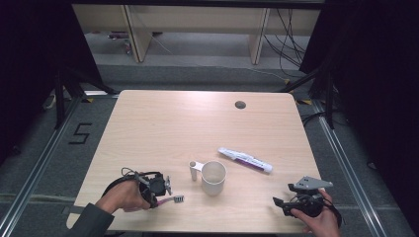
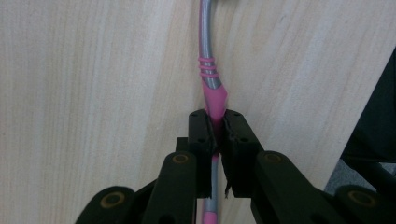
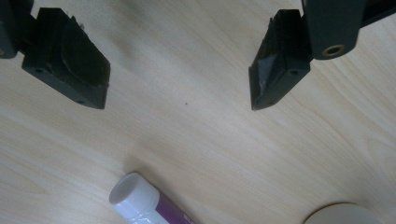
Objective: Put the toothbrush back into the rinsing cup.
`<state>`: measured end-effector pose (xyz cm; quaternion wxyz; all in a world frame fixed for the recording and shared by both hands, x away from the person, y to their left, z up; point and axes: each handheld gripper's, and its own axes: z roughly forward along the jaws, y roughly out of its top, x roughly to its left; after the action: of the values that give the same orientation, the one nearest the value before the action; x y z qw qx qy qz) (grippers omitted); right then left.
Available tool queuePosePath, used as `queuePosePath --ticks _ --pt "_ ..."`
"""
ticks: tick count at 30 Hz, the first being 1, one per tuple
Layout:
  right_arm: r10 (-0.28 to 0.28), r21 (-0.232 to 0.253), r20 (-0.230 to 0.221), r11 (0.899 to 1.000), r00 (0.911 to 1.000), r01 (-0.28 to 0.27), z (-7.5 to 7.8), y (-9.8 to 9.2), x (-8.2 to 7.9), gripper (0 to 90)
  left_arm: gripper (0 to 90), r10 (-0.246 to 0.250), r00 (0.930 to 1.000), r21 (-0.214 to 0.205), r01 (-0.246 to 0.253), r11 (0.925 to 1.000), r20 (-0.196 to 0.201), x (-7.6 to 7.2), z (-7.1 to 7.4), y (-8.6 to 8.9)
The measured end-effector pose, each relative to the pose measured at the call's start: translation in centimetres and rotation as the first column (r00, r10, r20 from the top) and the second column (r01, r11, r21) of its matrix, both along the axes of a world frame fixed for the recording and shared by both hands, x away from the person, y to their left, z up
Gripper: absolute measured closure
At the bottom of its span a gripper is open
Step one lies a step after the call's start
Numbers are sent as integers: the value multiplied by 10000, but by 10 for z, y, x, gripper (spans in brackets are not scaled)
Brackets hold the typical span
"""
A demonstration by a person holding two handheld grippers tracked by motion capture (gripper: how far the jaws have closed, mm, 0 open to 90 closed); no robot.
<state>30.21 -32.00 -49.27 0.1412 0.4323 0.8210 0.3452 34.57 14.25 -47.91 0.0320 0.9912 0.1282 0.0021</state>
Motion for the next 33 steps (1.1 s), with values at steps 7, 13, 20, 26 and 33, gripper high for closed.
queuePosePath --ticks 7,13,20,26,33 --pt "-22 8 88 10000 10000 22 0 0 0 216 823 244 9995 -474 -233 9986 222 -1 7 1" --pt "-6 68 102 10000 9999 6 0 -1 0 217 824 818 9955 -1413 -745 9872 471 -4 20 6" --pt "39 -50 322 10000 9995 -38 0 -2 1 218 824 1183 9881 -2185 -946 9712 979 -4 30 13" --pt "-60 55 210 10000 9998 59 0 -2 0 218 823 1374 9785 -2862 -890 9540 1538 -2 34 20" --pt "-118 80 122 9999 9999 117 0 -2 0 218 823 2146 9625 -3711 -1406 9179 1662 -4 35 25"
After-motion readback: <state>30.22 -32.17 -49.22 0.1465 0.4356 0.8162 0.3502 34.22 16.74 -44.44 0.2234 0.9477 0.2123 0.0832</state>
